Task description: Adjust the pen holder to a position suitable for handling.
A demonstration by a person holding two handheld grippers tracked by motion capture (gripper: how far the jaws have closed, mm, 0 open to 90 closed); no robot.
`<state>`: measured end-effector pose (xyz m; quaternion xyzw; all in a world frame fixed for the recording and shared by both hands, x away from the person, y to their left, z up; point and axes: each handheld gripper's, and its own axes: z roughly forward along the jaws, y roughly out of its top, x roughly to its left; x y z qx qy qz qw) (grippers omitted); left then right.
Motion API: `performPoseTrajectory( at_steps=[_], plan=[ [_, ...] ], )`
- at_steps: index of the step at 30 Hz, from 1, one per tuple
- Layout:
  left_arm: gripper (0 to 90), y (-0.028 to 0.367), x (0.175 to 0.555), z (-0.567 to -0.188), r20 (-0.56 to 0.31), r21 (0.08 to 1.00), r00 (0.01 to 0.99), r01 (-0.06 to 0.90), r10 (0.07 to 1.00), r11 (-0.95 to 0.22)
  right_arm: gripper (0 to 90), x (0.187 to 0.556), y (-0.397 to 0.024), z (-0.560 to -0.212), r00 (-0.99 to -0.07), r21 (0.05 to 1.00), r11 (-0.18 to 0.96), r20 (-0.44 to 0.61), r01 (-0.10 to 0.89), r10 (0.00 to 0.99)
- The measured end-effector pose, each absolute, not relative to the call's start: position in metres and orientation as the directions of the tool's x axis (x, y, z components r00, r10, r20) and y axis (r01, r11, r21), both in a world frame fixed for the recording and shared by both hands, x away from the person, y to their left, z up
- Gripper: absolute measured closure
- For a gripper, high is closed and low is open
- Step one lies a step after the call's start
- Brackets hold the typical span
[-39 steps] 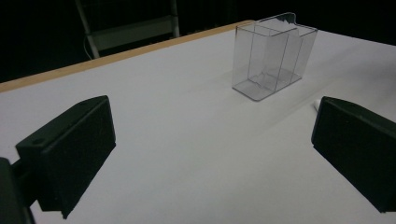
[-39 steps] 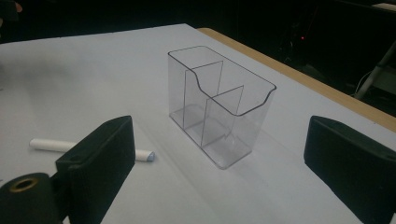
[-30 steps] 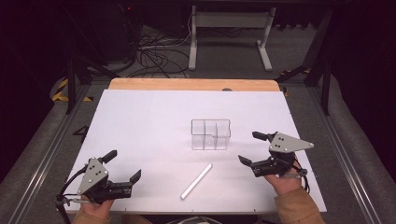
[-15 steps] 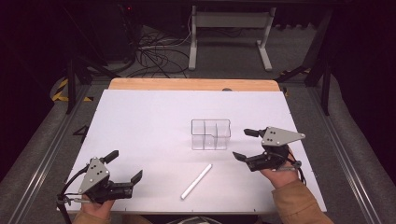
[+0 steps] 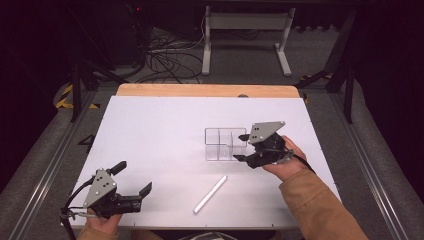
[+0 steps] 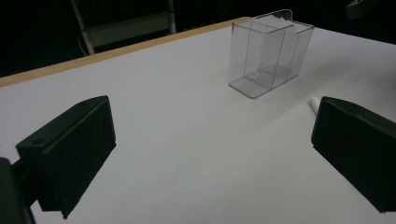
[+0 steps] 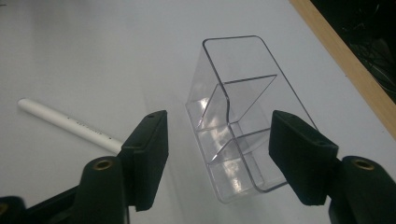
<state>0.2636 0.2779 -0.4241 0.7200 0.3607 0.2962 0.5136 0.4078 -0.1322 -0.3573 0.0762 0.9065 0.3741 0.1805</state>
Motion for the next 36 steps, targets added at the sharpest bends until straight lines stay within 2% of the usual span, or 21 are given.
performPoseTrajectory(
  at_steps=[9, 19, 25, 28, 36],
  plan=[
    [0.7, 0.279, 0.265, -0.424, 0.062, 0.951, 0.563, 0.218, 0.824, -0.221, 50.6, 0.427, -0.105, -0.363, -0.941, 0.639, 0.77, -0.26, 0.001, 0.217],
    [0.7, 0.281, 0.266, -0.425, 0.057, 0.95, 0.561, 0.224, 0.826, -0.217, 57.7, 0.447, -0.089, -0.372, -0.952, 0.553, 0.833, -0.247, 0.015, 0.181],
    [0.7, 0.281, 0.265, -0.425, 0.051, 0.95, 0.561, 0.227, 0.826, -0.213, 64.1, 0.453, -0.084, -0.376, -0.955, 0.543, 0.839, -0.241, 0.014, 0.172],
    [0.7, 0.281, 0.265, -0.425, 0.052, 0.95, 0.56, 0.228, 0.827, -0.214, 72.0, 0.455, -0.081, -0.381, -0.96, 0.523, 0.852, -0.233, 0.013, 0.158],
    [0.7, 0.281, 0.266, -0.425, 0.054, 0.95, 0.56, 0.226, 0.826, -0.216, 77.7, 0.459, -0.075, -0.389, -0.97, 0.505, 0.863, -0.212, -0.004, 0.119]
  ],
)
